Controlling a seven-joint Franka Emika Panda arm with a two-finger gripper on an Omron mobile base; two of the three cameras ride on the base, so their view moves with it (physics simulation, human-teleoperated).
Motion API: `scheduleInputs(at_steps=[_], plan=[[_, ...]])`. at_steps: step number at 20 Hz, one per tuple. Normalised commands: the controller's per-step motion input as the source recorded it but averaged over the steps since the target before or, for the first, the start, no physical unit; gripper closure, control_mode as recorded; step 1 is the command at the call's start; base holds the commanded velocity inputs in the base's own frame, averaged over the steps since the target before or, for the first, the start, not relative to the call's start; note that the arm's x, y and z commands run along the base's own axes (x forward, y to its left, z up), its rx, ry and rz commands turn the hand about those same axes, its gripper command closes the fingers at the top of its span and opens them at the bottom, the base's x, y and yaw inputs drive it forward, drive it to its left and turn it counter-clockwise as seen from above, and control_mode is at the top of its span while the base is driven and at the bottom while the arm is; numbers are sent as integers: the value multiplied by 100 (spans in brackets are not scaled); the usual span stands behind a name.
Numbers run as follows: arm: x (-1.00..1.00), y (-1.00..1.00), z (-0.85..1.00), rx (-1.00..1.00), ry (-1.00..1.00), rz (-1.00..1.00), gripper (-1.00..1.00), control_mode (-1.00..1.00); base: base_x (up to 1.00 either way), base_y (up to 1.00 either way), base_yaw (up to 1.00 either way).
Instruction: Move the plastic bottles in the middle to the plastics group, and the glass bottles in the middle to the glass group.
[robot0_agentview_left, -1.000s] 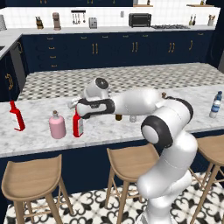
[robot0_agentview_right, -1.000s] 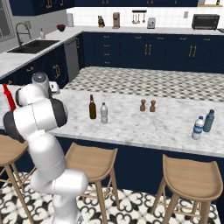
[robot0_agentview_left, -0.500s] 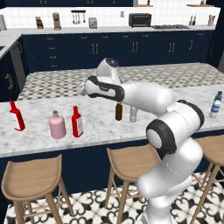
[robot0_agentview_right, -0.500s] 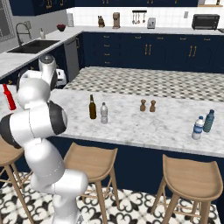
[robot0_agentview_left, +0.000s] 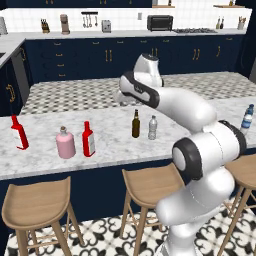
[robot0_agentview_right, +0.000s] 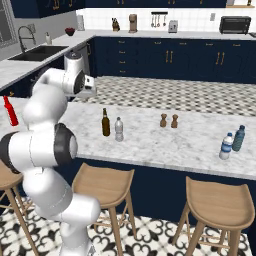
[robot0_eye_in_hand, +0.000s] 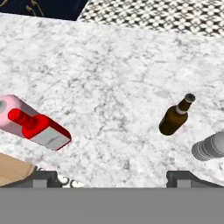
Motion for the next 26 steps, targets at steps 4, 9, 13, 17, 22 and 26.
scheduleInputs(at_steps=[4, 9, 13, 17, 22, 26], plan=[[-57, -100, -20, -3, 4, -17, -100, -100, 0, 0, 0], [-36, -96, -11, -9, 1, -12, -100, -100, 0, 0, 0], [-4, -72, -14, -11, 1, -5, -100, -100, 0, 0, 0], [5, -81, -43, 0, 0, 0, -100, -100, 0, 0, 0], [43, -6, -14, 0, -6, 4, -100, -100, 0, 0, 0], [55, 0, -10, 0, -1, 10, -100, -100, 0, 0, 0]])
